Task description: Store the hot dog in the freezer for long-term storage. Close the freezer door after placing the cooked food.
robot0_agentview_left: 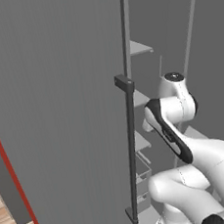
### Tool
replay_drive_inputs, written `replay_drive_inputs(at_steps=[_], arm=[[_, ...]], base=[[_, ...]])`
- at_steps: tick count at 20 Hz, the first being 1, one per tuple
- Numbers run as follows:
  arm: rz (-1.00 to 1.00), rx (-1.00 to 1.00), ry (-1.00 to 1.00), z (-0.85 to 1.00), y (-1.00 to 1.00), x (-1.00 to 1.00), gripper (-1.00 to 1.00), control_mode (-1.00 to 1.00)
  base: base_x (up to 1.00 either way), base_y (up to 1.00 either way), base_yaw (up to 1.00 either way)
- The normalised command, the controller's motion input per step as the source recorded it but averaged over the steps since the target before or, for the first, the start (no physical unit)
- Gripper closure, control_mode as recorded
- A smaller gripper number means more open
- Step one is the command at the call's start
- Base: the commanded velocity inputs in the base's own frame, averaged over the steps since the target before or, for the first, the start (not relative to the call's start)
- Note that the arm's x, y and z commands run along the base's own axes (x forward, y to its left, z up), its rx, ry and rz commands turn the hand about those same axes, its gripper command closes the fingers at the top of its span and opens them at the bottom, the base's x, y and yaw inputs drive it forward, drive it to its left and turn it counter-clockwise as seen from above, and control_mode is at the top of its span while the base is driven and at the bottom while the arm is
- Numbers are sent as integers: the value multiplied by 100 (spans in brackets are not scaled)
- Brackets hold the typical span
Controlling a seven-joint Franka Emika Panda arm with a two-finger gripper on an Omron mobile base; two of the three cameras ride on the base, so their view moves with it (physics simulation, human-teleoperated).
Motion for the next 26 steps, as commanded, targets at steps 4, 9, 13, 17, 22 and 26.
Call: replay_drive_inputs(at_steps=[4,9,13,17,22,26], arm=[[2,5,-6,0,0,28,100,-100],[0,2,0,0,0,29,100,-100],[0,4,0,0,0,27,100,-100],[0,6,0,4,0,3,100,-100],[0,4,-8,23,0,13,100,-100],[0,0,-10,25,0,24,100,-100]], base=[[0,0,0],[0,0,0],[0,0,0],[0,0,0],[0,0,0],[0,0,0]])
